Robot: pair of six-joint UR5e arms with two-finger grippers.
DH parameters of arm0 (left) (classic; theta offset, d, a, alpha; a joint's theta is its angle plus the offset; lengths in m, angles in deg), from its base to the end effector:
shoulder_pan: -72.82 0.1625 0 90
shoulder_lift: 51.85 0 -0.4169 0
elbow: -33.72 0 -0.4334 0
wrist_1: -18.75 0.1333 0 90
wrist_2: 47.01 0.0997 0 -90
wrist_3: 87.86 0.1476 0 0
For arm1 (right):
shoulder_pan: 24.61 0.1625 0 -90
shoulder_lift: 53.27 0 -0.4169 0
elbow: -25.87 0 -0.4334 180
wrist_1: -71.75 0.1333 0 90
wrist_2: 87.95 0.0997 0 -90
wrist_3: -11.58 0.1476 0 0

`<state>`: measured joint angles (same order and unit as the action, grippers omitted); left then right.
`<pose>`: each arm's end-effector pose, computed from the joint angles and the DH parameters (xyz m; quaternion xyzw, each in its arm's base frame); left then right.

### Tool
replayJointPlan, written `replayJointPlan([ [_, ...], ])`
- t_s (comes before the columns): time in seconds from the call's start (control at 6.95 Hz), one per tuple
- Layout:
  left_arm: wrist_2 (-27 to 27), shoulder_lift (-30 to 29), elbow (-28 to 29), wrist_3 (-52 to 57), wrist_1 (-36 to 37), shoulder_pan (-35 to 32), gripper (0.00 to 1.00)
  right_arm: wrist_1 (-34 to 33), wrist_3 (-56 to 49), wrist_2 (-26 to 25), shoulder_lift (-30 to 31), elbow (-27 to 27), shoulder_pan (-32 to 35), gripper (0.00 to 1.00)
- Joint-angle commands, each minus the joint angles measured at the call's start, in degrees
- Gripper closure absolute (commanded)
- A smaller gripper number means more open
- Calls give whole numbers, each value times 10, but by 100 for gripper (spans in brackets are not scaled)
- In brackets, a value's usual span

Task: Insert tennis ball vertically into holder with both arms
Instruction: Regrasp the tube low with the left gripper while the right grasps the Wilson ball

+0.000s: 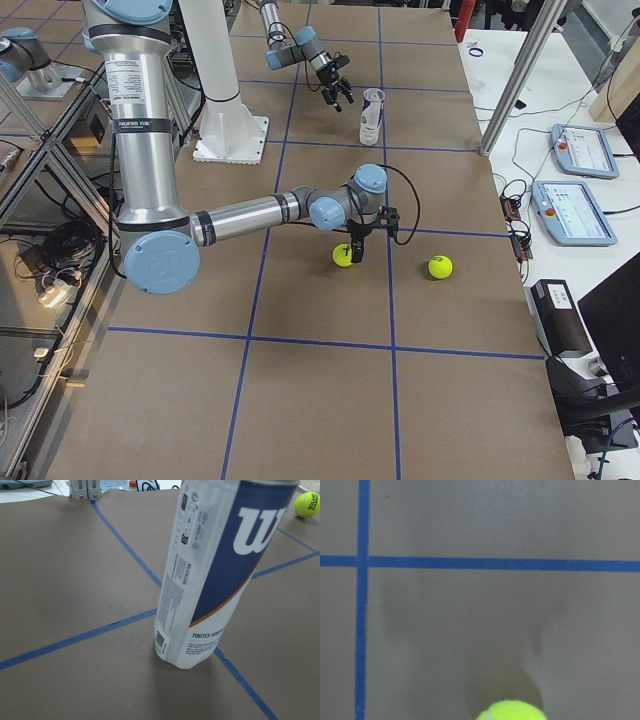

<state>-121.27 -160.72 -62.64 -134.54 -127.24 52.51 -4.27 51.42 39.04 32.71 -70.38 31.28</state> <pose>0.5799 -0.3995 0.2954 0.4282 0.4931 0.0627 0.7547 -0.2968 -0.5176 0.5676 -0.0274 -0.3676 -0.0202 0.9294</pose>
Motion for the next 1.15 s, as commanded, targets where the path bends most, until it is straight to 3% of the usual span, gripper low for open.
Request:
replayJointPlan([
  [0.0, 0, 2, 0, 1, 0, -1, 1, 0, -1, -1, -1, 11, -19, 0],
  [0.14, 1, 4, 2, 1, 0, -1, 1, 2, -1, -1, -5, 22, -24, 0],
  [0.29, 1, 4, 5, 1, 0, -1, 1, 0, -2, 1, -5, 23, -24, 20],
  [0.58, 1, 2, 6, 1, 0, -1, 1, 6, -4, 9, -4, 25, -24, 100],
  [0.86, 2, -2, 6, 1, -1, 0, 1, 7, -29, 28, -3, 13, -16, 100],
  [1.01, 4, -3, 6, 2, -2, 2, 1, 7, -31, 76, -7, 8, 16, 100],
])
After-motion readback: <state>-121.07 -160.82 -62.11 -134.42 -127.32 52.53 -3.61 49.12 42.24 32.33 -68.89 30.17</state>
